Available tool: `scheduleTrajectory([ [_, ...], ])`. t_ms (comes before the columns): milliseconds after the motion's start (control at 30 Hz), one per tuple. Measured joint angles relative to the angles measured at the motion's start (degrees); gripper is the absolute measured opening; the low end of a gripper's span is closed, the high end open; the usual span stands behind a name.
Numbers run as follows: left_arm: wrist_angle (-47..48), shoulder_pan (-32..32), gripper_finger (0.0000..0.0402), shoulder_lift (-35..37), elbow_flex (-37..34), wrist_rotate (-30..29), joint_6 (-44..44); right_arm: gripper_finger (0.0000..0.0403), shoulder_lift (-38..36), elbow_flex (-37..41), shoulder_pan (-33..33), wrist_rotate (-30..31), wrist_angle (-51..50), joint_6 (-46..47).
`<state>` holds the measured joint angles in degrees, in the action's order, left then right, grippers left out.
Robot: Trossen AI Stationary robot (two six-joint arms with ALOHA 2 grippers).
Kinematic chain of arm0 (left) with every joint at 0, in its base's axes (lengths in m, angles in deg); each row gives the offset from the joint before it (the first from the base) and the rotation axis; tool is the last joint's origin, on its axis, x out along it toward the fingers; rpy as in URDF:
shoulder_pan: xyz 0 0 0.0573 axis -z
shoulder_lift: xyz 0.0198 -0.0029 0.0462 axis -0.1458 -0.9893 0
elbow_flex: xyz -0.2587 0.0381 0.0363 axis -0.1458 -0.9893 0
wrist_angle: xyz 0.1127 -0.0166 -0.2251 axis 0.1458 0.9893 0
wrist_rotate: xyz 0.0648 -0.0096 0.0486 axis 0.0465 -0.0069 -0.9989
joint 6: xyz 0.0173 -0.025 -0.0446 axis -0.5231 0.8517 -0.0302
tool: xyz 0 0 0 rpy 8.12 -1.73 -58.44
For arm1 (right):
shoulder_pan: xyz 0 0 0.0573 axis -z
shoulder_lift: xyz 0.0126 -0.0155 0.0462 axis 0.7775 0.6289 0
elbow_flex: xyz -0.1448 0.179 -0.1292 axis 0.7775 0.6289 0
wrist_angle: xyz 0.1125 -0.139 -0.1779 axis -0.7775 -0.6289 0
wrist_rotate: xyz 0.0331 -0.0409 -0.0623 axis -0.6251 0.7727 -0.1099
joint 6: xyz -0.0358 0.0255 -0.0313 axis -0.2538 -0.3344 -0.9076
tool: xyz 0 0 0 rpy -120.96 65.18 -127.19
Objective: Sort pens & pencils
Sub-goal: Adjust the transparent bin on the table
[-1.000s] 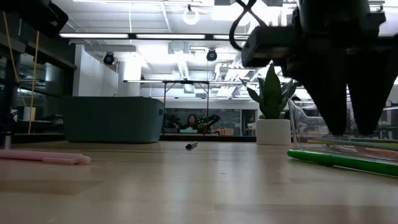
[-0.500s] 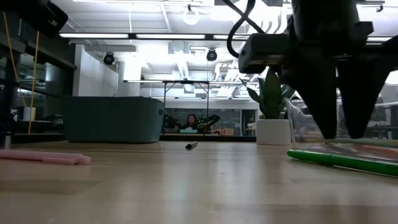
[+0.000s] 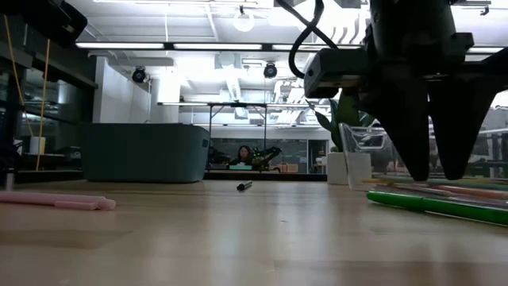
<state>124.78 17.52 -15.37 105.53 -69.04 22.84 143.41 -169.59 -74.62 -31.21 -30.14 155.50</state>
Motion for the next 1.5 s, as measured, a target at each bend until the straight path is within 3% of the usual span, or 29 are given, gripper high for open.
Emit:
scheduleTrajectory([
  [233,0.0,0.0,0.0083,0.0,0.0,0.0,0.0,0.0114,-0.1,0.0,1.9,1.3,-2.1,-2.9],
  [433,0.0,0.0,0.0083,0.0,0.0,0.0,0.0,0.0114,-2.1,0.0,4.8,6.1,-2.2,-6.1],
  [733,0.0,0.0,0.0083,0.0,0.0,-0.1,0.0,0.0114,-3.2,-0.9,9.4,9.1,8.8,-17.9],
  [867,-0.1,0.0,0.0083,0.0,0.0,-0.1,0.0,0.0113,-3.2,-4.6,11.6,14.1,10.4,-23.9],
  [1033,-0.5,0.0,0.0083,0.0,0.0,-0.1,0.2,0.0081,-3.2,-10.8,14.2,19.7,10.2,-32.6],
  [1233,-1.2,0.0,0.0083,0.0,0.0,-0.1,1.5,0.0008,-3.2,-14.1,15.5,20.5,10.1,-40.2],
  [1500,-1.4,0.0,0.0083,0.0,0.0,-0.1,1.7,0.0003,-3.2,-10.1,15.0,17.4,10.3,-41.9],
])
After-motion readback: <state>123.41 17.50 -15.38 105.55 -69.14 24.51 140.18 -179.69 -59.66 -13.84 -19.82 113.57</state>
